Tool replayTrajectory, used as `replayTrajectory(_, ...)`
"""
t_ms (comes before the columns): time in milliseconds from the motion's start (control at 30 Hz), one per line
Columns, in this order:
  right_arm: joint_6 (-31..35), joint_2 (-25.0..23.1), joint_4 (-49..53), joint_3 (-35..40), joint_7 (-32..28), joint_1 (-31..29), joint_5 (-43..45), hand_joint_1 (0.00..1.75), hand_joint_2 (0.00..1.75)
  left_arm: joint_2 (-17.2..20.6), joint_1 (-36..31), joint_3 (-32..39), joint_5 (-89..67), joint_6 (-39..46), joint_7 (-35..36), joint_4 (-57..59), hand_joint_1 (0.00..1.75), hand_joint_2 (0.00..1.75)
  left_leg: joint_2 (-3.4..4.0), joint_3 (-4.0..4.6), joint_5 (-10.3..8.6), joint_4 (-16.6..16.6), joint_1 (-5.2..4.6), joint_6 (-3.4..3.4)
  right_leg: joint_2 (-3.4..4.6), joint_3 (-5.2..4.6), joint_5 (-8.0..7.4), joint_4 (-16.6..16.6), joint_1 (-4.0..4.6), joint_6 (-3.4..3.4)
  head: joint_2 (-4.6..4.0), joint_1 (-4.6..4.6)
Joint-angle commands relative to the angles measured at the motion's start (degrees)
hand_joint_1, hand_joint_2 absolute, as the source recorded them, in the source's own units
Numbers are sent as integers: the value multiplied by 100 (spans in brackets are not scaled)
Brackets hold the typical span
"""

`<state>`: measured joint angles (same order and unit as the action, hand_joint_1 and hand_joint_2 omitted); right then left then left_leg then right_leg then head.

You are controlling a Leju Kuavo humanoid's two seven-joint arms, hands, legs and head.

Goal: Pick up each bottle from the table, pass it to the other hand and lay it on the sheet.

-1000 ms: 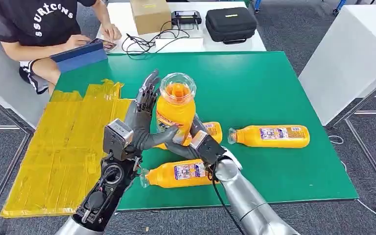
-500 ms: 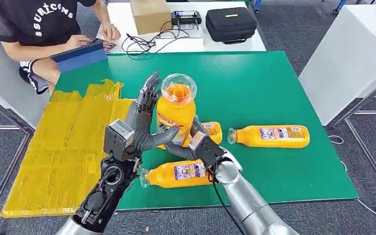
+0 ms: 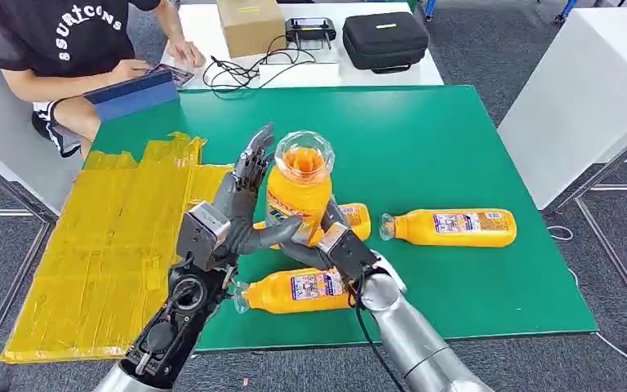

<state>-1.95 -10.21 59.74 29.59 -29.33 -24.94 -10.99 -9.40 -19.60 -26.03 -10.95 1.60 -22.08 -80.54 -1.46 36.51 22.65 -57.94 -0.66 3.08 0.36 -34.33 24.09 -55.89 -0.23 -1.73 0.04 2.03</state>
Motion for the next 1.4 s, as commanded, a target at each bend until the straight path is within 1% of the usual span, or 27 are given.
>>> replayTrajectory(33,1144,-46,151,-68,175,-109,-267,175,175,118,30,-113,-261,20,84,82,0,175,15,-24,11,2,2,-19,3,23,9,3,3,4,0,-2)
replayTrajectory(67,1144,-39,149,-64,181,-147,-266,175,175,104,44,-144,-288,31,94,62,0,175,13,-14,7,1,1,-13,4,12,5,1,1,3,0,0)
replayTrajectory(100,1414,-67,110,-85,216,-181,-337,175,175,104,50,-170,-298,30,96,41,0,175,18,-25,13,-1,1,-20,5,22,11,0,2,4,-2,0)
replayTrajectory(133,1604,-89,58,-92,235,-231,-386,175,175,104,48,-211,-319,26,101,24,0,175,13,-12,7,0,2,-13,4,11,5,1,2,2,-2,-2)
replayTrajectory(167,1733,-120,-20,-105,275,-283,-385,175,175,104,40,-263,-380,36,111,12,0,175,28,-45,25,-4,4,-31,7,44,21,-1,5,6,0,0)
replayTrajectory(233,1821,-142,-85,-125,296,-332,-389,175,175,77,30,-310,-436,65,134,8,0,175,16,-25,14,-4,3,-21,2,24,12,-1,4,4,0,0)
replayTrajectory(567,1821,-142,-85,-125,296,-332,-389,175,175,77,30,-310,-436,65,134,8,0,175,17,-27,15,-4,3,-22,2,26,13,-2,4,4,0,-2)
replayTrajectory(600,1821,-142,-85,-125,296,-332,-389,175,175,77,30,-310,-436,65,134,8,0,175,14,-15,9,-2,2,-15,4,13,7,0,2,3,0,-2)
replayTrajectory(633,1821,-142,-85,-125,296,-332,-389,175,175,77,30,-310,-436,65,134,8,0,175,18,-24,14,-4,3,-20,5,22,11,-1,3,4,-2,-2)
replayTrajectory(667,2027,-217,-291,-111,311,-445,-385,175,175,74,-16,-415,-465,98,154,13,0,175,15,-20,12,-4,3,-19,2,19,10,-1,3,3,0,-2)
replayTrajectory(700,2065,-222,-319,-76,361,-483,-413,175,175,77,-43,-452,-463,113,169,2,0,175,15,-24,14,-5,4,-21,0,24,12,-2,4,3,-2,0)
replayTrajectory(733,2082,-275,-816,175,527,-672,-618,175,175,46,-148,-510,-375,180,245,51,0,175,10,-16,7,1,1,-15,-1,16,6,2,1,2,0,-2)
replayTrajectory(867,2118,-308,-921,330,504,-671,-784,175,175,40,-156,-482,-350,191,248,102,0,175,14,-28,12,-1,4,-20,0,28,10,2,4,4,0,0)
replayTrajectory(967,2236,-335,-927,617,474,-572,-1146,175,175,3,-164,-403,-304,197,225,210,0,175,12,-18,7,2,4,-14,2,18,5,5,4,3,0,-2)
replayTrajectory(1000,2279,-347,-919,699,474,-533,-1251,175,175,-4,-166,-379,-288,198,209,236,0,175,15,-33,14,1,6,-21,0,33,12,5,6,4,0,0)
replayTrajectory(1067,2298,-360,-870,835,500,-457,-1381,175,175,-23,-172,-308,-248,209,168,295,0,175,9,-15,5,3,5,-12,1,14,4,6,5,3,0,-2)
replayTrajectory(1100,2291,-355,-840,920,494,-435,-1472,175,175,-32,-168,-261,-236,221,156,308,0,175,12,-32,12,3,5,-19,-2,32,11,6,5,4,0,-2)
replayTrajectory(1133,2294,-364,-836,948,488,-423,-1495,175,175,-27,-170,-242,-230,227,151,310,0,175,17,-41,17,4,7,-25,1,39,14,8,7,6,0,0)
replayTrajectory(1233,2281,-398,-781,1066,500,-380,-1578,175,175,-22,-169,-86,-172,279,127,360,0,175,8,-17,7,3,5,-14,-2,15,6,6,5,3,0,-4)
replayTrajectory(1267,2250,-393,-760,1102,518,-378,-1576,175,175,-29,-173,-31,-153,286,121,392,0,175,17,-48,21,2,8,-30,-3,48,19,7,8,7,0,0)
replayTrajectory(1300,2219,-387,-758,1154,521,-383,-1590,175,175,-40,-170,62,-106,318,111,421,0,175,13,-19,9,3,4,-16,2,16,7,5,4,3,0,0)
replayTrajectory(1333,2214,-391,-758,1167,525,-379,-1586,175,175,-33,-178,98,-87,324,104,435,0,175,18,-35,15,3,5,-23,2,32,13,6,5,5,0,0)
replayTrajectory(1367,2200,-393,-762,1181,525,-383,-1585,175,175,-32,-185,127,-68,326,97,450,0,175,14,-22,10,3,6,-18,1,20,9,6,6,4,0,-2)
replayTrajectory(1400,2179,-390,-770,1209,529,-390,-1580,175,175,-39,-193,173,-34,333,83,474,0,175,13,-30,13,4,4,-22,-2,28,13,6,4,5,0,0)
